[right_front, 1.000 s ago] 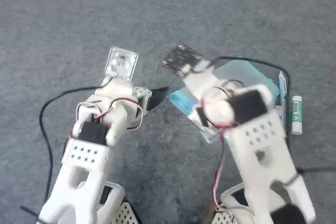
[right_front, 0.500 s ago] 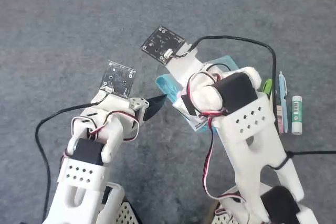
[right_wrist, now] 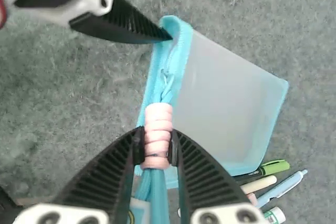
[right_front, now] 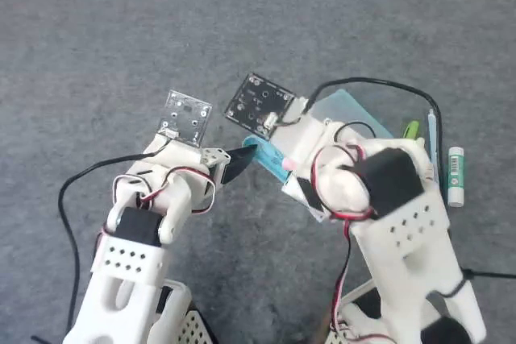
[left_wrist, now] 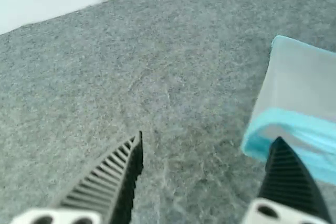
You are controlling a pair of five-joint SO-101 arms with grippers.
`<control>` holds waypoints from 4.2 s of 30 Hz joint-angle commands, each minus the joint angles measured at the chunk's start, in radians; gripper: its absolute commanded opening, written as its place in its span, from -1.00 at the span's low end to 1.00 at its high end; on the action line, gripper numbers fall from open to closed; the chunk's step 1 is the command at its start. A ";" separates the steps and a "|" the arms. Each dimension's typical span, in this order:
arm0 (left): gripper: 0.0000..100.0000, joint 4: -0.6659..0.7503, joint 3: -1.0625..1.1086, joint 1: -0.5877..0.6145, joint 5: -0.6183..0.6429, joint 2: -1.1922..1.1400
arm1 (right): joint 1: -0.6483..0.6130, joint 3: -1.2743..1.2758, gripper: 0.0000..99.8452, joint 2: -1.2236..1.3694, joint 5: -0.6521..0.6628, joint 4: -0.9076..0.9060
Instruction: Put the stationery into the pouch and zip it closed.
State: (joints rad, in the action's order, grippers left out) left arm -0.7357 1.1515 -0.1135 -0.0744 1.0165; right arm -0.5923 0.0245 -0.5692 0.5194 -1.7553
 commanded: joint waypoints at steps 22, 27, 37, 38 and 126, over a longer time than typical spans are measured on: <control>-0.33 0.144 0.059 -0.138 -0.014 -0.020 | -0.194 0.064 -0.99 -0.197 0.012 -0.041; -0.64 0.167 0.070 -0.153 -0.006 -0.018 | -0.183 0.137 -0.99 -0.206 0.012 -0.036; -0.98 0.167 0.048 -0.015 0.066 -0.014 | 0.067 0.144 -0.99 -0.162 0.006 -0.007; -0.98 0.167 0.047 0.002 0.077 -0.014 | 0.097 0.143 -0.99 -0.148 -0.012 0.005; -0.98 0.190 0.136 0.078 0.218 -0.020 | 1.187 0.040 -0.63 0.885 0.216 0.484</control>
State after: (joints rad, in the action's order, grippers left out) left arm -0.5777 1.3034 -0.0368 0.1404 0.9981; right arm 0.5861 0.1227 0.3237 0.7204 -1.3149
